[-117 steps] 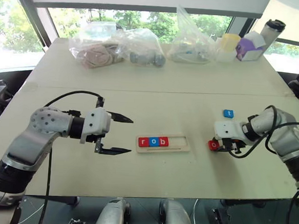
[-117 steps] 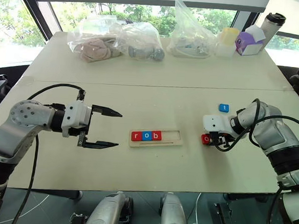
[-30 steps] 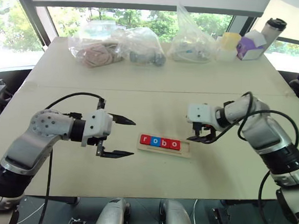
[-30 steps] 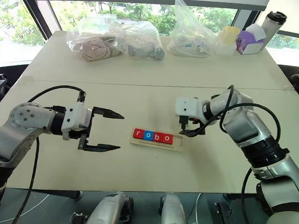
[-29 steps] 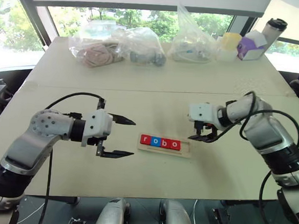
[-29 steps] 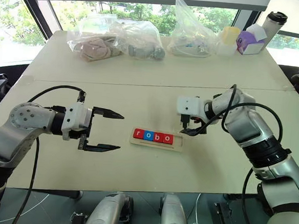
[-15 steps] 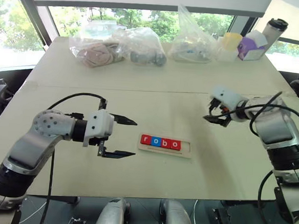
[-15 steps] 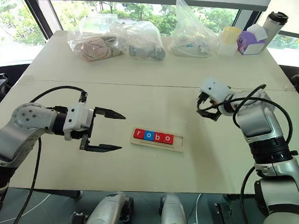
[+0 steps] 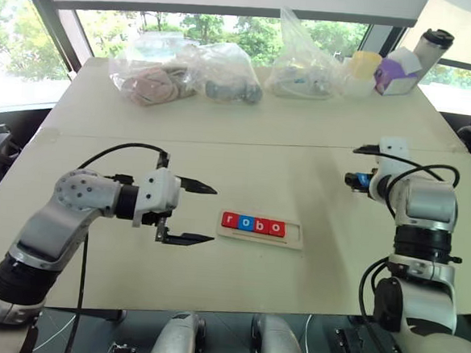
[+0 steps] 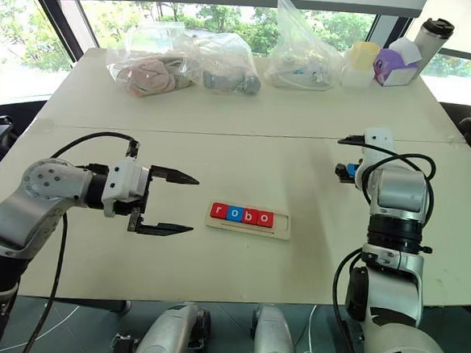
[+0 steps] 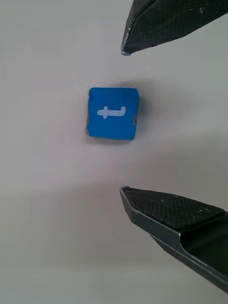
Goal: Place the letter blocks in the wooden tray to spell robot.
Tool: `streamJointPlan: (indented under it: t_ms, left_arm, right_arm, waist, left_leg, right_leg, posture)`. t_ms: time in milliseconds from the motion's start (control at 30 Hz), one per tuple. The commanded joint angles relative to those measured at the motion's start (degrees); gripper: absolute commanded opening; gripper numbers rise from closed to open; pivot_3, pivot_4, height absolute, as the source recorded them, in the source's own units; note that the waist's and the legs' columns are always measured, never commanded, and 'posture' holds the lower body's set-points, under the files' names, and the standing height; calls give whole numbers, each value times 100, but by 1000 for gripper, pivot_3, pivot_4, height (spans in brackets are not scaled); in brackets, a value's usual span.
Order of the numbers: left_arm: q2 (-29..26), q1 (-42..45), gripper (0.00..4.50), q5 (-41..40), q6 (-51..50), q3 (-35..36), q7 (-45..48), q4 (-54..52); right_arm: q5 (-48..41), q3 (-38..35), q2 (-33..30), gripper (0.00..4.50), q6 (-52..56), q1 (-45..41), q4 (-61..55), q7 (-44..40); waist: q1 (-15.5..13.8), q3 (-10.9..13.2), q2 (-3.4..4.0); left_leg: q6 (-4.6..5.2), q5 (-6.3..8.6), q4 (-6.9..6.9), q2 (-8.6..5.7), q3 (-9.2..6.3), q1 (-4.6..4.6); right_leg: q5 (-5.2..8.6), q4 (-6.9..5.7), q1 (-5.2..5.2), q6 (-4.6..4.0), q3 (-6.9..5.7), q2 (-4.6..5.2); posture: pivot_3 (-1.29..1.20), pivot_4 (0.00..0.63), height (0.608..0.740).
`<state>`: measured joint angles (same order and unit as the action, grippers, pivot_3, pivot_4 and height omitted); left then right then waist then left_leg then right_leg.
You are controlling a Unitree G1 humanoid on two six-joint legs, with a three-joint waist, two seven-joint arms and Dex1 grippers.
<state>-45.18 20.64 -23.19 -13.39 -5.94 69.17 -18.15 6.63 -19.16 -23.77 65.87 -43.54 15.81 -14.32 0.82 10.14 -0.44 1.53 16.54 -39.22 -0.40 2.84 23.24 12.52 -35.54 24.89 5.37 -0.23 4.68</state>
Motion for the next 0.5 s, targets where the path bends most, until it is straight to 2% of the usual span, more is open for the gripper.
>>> streamJointPlan:
  t_ms: [33,400,500]
  left_arm:
    - [-15,84,4500,4,90,55,41,-74]
    - [178,258,4500,-118,77,179,-50,-35]
    - [179,258,4500,-90,120,199,-70,-15]
  right_arm:
    - [-219,-367,53,4476,-415,-209,329,505]
    - [-697,-201,134,4476,-971,-509,1269,903]
    - [-741,-87,117,3611,-977,-565,1417,905]
  waist:
    - [5,0,0]
    - [43,0,0]
    - [65,-1,0]
  left_leg:
    - [0,0,0,0,0,0]
    - [1,-1,0,2,-1,-7]
    - [1,-1,0,3,0,-12]
  right_leg:
    - [0,0,0,0,0,0]
    - [0,-2,-6,1,1,-7]
    - [-1,-2,-9,2,2,-8]
  posture:
    - [0,150,740]
    - [0,150,740]
    - [0,150,740]
